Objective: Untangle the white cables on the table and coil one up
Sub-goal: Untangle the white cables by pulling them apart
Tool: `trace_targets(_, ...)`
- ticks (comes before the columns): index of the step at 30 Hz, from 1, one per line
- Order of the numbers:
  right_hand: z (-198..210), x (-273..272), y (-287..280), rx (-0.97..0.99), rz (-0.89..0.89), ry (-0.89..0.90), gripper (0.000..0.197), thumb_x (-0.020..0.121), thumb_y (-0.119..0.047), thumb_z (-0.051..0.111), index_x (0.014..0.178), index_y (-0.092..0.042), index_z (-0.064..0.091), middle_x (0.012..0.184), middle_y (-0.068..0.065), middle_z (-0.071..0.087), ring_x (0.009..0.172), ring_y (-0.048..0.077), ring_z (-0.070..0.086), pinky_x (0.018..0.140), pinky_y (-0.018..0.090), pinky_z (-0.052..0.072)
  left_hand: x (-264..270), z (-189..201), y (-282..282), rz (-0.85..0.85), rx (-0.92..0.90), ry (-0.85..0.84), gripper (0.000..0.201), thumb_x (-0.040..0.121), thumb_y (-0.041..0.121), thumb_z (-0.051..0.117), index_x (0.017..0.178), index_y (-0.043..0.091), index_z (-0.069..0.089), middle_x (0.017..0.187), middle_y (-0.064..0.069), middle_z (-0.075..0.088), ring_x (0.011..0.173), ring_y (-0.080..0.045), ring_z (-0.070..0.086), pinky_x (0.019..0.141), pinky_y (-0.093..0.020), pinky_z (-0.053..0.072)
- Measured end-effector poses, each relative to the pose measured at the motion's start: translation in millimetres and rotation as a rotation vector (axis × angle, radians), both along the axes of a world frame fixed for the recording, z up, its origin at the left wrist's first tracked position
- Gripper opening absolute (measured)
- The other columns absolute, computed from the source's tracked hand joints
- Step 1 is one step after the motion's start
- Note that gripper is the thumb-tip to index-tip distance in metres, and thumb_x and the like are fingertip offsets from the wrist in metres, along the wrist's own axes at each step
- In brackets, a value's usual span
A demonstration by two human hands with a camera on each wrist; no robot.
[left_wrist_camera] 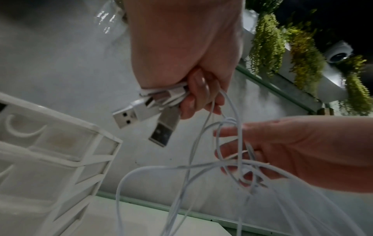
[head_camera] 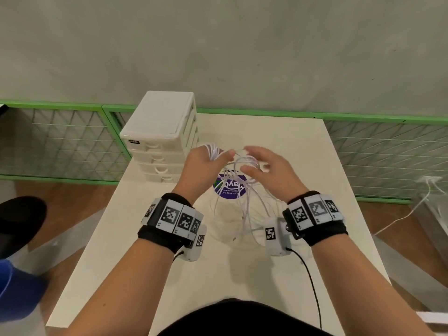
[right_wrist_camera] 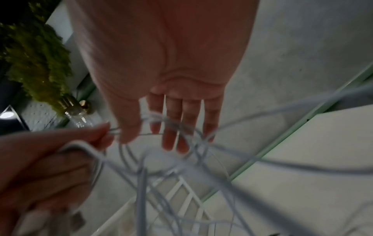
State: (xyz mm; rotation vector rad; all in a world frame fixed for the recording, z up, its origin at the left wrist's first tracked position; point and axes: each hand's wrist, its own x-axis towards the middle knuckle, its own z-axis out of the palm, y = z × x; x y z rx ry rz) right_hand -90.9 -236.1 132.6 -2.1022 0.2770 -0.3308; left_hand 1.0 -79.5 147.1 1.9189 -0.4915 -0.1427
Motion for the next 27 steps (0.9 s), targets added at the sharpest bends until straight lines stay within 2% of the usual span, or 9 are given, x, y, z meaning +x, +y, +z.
trace_targets(3, -7.1, 4.2, 5.0, 0.117, -0.041, -0.023, 0.026, 0.086, -0.009, 0.062, 0.106, -0.025, 0.065, 0.082, -0.003, 0.067, 0.068, 0.014, 0.064, 0.07, 0.032, 0.054, -0.6, 4.2, 2.1, 0.039, -0.001, -0.043, 0.046, 0.087, 0.031, 0.069, 0.063, -0.003, 0.049, 0.056, -0.002, 0.044, 0.043, -0.002, 0.038, 0.044, -0.011, 0.03)
trace_targets(6, -12.0, 2.2, -4.2, 0.073, -0.071, 0.009, 0.011, 0.081, -0.015, 0.07, 0.084, -0.026, 0.069, 0.072, -0.009, 0.065, 0.064, 0.011, 0.058, 0.068, 0.032, 0.051, 3.6, 4.2, 10.7, 0.096, 0.06, -0.085, 0.044, 0.086, 0.029, 0.07, 0.059, 0.006, 0.045, 0.052, 0.007, 0.043, 0.044, 0.005, 0.046, 0.047, -0.008, 0.033)
trace_targets(8, -14.3, 0.4, -8.8, 0.064, -0.052, 0.05, 0.007, 0.078, -0.021, 0.074, 0.074, -0.025, 0.069, 0.067, -0.003, 0.065, 0.062, 0.011, 0.053, 0.067, 0.031, 0.047, 6.1, 3.9, 13.5, 0.115, 0.069, -0.095, 0.048, 0.086, 0.03, 0.071, 0.054, 0.01, 0.04, 0.05, 0.007, 0.04, 0.044, 0.002, 0.045, 0.047, -0.009, 0.032)
trace_targets(10, -14.8, -0.2, -10.3, 0.02, -0.04, 0.099, 0.007, 0.079, -0.024, 0.072, 0.073, -0.024, 0.068, 0.065, -0.004, 0.063, 0.063, 0.012, 0.053, 0.067, 0.03, 0.045, 5.1, 4.0, 12.6, 0.115, 0.077, -0.091, 0.047, 0.085, 0.031, 0.071, 0.055, 0.011, 0.042, 0.05, 0.007, 0.042, 0.046, -0.002, 0.044, 0.047, -0.009, 0.033)
trace_targets(13, -10.2, -1.3, -12.0, 0.048, -0.024, 0.152, 0.011, 0.088, -0.023, 0.063, 0.077, -0.02, 0.065, 0.066, -0.004, 0.065, 0.065, 0.011, 0.059, 0.072, 0.031, 0.047, 1.8, 5.2, 10.4, 0.105, 0.082, -0.058, 0.045, 0.087, 0.033, 0.069, 0.07, -0.007, 0.055, 0.059, 0.001, 0.051, 0.051, -0.003, 0.048, 0.047, -0.008, 0.035)
trace_targets(16, -1.7, -7.5, -8.4, 0.26, 0.116, 0.188, 0.006, 0.089, -0.02, 0.062, 0.091, -0.014, 0.062, 0.07, 0.0, 0.067, 0.06, 0.004, 0.061, 0.065, 0.019, 0.047, 3.4, 5.3, 9.4, 0.131, 0.021, 0.007, 0.046, 0.086, 0.034, 0.069, 0.065, -0.001, 0.047, 0.064, -0.01, 0.044, 0.053, -0.013, 0.043, 0.042, -0.013, 0.031)
trace_targets(19, -4.9, -11.7, -6.0, 0.232, 0.193, 0.279, 0.027, 0.078, -0.015, 0.074, 0.102, -0.019, 0.062, 0.076, -0.005, 0.067, 0.062, 0.002, 0.06, 0.058, 0.014, 0.046, 3.3, 8.8, 7.5, 0.157, 0.006, 0.056, 0.041, 0.086, 0.036, 0.069, 0.074, 0.0, 0.054, 0.072, -0.01, 0.047, 0.059, -0.018, 0.039, 0.041, -0.024, 0.035)
trace_targets(23, -17.2, -13.5, -12.0, 0.166, 0.004, 0.217, 0.009, 0.084, -0.011, 0.065, 0.088, -0.018, 0.065, 0.081, 0.008, 0.069, 0.063, 0.016, 0.064, 0.054, 0.019, 0.045, 7.4, 8.0, 16.0, 0.19, 0.012, 0.081, 0.033, 0.085, 0.037, 0.069, 0.078, 0.007, 0.056, 0.069, -0.009, 0.043, 0.059, -0.018, 0.035, 0.042, -0.026, 0.033)
trace_targets(27, -18.9, -13.0, -20.1, 0.142, -0.151, 0.104, 0.012, 0.088, -0.025, 0.063, 0.083, -0.015, 0.066, 0.071, 0.002, 0.069, 0.057, 0.021, 0.066, 0.059, 0.028, 0.047, 11.0, 10.3, 23.2, 0.199, 0.009, 0.135, 0.042, 0.087, 0.038, 0.067, 0.077, -0.002, 0.057, 0.06, -0.006, 0.038, 0.054, -0.018, 0.036, 0.046, -0.027, 0.038)
